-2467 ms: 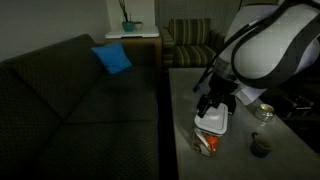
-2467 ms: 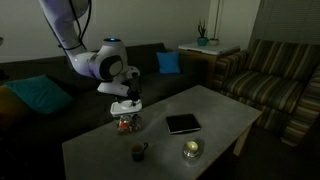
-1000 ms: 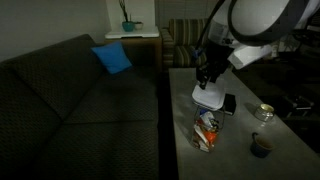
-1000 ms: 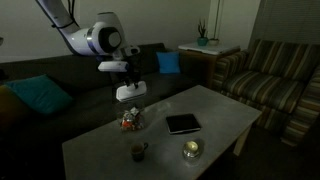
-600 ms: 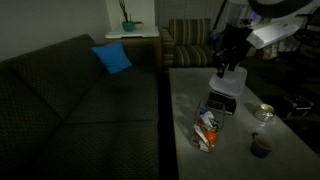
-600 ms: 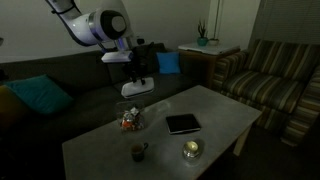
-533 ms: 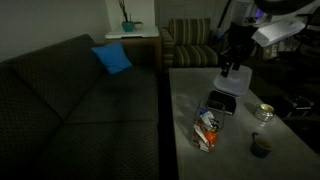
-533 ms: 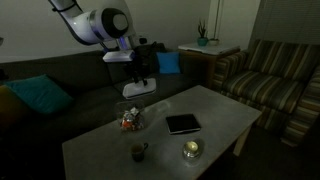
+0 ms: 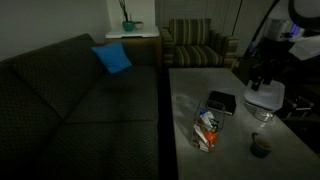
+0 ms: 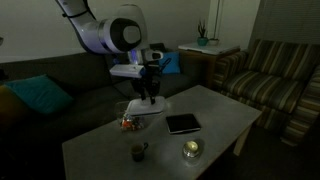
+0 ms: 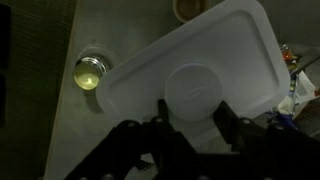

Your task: Remove the white lid from the container

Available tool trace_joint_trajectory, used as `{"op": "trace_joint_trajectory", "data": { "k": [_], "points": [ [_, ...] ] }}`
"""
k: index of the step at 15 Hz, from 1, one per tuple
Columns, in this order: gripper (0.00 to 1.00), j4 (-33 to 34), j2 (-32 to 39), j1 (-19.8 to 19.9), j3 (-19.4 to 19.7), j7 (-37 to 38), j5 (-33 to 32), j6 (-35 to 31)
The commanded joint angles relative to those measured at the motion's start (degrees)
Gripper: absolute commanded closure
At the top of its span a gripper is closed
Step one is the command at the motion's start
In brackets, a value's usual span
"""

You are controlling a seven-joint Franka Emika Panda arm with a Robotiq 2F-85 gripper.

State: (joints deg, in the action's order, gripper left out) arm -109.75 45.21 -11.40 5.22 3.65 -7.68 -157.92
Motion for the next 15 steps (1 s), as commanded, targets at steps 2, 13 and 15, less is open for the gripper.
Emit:
{"op": "trace_joint_trajectory", "data": {
  "k": [2,13,15],
  "points": [
    [0.75,-0.44,5.16,4.72,-4.47,-3.68,0.7,-3.84],
    [0.75,6.57,19.93,4.42,-4.48,0.77,5.13,-13.37],
    [0.75,8.91,21.76,4.1,-4.43,0.97,6.01,-12.86]
  ]
}}
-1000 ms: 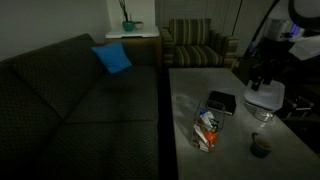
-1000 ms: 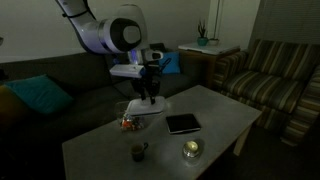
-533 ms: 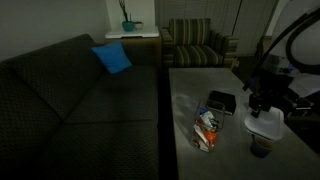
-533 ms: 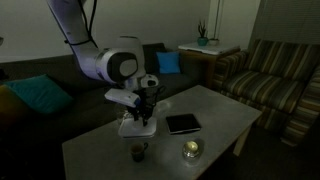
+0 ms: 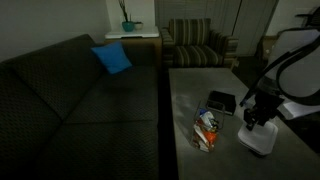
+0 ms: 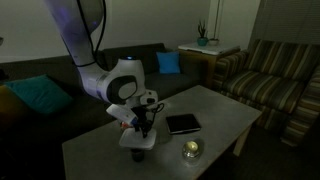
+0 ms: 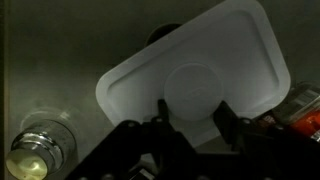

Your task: Remove the white lid from the container

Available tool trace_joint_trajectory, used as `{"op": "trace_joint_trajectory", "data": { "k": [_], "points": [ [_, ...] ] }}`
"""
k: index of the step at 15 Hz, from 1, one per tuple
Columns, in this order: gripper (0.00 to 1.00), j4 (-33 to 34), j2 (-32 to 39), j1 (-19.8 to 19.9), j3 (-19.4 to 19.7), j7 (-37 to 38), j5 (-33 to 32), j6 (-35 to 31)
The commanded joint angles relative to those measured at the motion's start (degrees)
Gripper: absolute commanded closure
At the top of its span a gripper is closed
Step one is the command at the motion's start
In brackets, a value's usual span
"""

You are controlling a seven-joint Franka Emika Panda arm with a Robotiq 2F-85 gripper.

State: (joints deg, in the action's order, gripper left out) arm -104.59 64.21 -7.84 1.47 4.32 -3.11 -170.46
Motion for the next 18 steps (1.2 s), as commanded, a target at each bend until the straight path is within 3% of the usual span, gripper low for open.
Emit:
{"op": "trace_joint_trajectory", "data": {
  "k": [1,6,7,10,11,18],
  "points": [
    [0.75,4.78,3.28,0.48,-0.67,0.5,1.87,0.04],
    [0.75,4.59,1.08,3.34,-4.41,-1.19,3.48,0.89],
    [0.5,5.46,2.86,0.94,-2.16,0.28,3.23,0.21],
    [0.5,5.65,2.29,1.7,-3.2,0.14,3.37,0.2],
    [0.75,4.97,1.55,1.7,-3.33,0.04,3.3,-0.12],
    [0.75,3.41,0.6,1.04,-7.26,-2.45,2.45,-0.97]
  ]
}}
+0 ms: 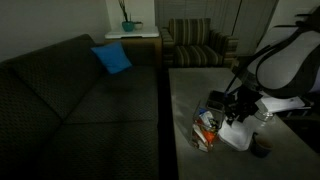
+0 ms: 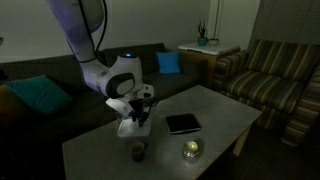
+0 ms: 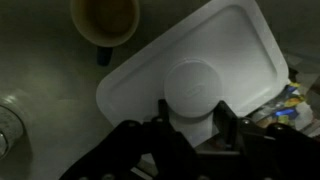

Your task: Remove the white lid from the container

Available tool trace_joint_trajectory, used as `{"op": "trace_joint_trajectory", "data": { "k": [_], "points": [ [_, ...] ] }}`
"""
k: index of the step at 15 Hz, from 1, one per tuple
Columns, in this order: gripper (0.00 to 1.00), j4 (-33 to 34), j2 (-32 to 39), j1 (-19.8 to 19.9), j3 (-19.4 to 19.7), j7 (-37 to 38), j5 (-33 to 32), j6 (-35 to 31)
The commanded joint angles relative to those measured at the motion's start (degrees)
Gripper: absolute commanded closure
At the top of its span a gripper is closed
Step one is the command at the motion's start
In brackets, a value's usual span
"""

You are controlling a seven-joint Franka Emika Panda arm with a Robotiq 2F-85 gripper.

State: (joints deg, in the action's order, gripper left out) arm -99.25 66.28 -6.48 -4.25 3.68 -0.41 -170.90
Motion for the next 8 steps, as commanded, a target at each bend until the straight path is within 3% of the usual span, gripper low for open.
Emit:
{"op": "trace_joint_trajectory", "data": {
  "k": [1,8],
  "points": [
    [0.75,-1.61,-1.09,-0.31,-2.13,-2.27,-0.32,0.0],
    [0.75,-0.48,0.84,0.56,-2.89,-4.98,-0.64,4.12]
  ]
}}
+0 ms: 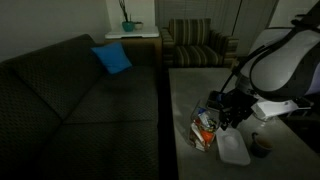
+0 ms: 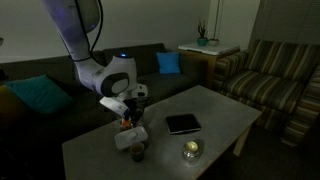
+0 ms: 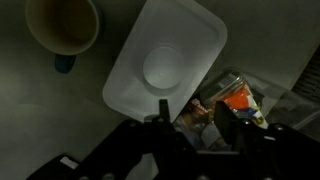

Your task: Remove the white lid from the container

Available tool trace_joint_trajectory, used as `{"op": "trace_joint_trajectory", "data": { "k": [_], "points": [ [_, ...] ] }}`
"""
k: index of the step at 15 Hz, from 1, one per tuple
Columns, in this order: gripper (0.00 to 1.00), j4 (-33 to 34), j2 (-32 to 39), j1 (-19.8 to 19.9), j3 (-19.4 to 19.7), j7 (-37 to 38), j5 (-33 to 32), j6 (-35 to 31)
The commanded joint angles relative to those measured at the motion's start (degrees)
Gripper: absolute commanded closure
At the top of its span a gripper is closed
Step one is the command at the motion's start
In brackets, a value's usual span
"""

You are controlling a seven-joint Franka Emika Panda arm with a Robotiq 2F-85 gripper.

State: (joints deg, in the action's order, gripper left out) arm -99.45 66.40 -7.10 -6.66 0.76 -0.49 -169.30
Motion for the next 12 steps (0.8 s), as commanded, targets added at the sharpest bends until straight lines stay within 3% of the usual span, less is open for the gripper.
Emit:
{"op": "trace_joint_trajectory", "data": {
  "k": [1,7,12],
  "points": [
    [0.75,-0.44,0.32,1.16,-0.31,-2.49,-0.76,3.37],
    [0.75,-1.94,-2.86,1.14,-0.5,-8.46,-4.53,10.44],
    [0.75,-1.42,-4.16,0.32,-0.66,-10.84,-6.79,11.83]
  ]
}}
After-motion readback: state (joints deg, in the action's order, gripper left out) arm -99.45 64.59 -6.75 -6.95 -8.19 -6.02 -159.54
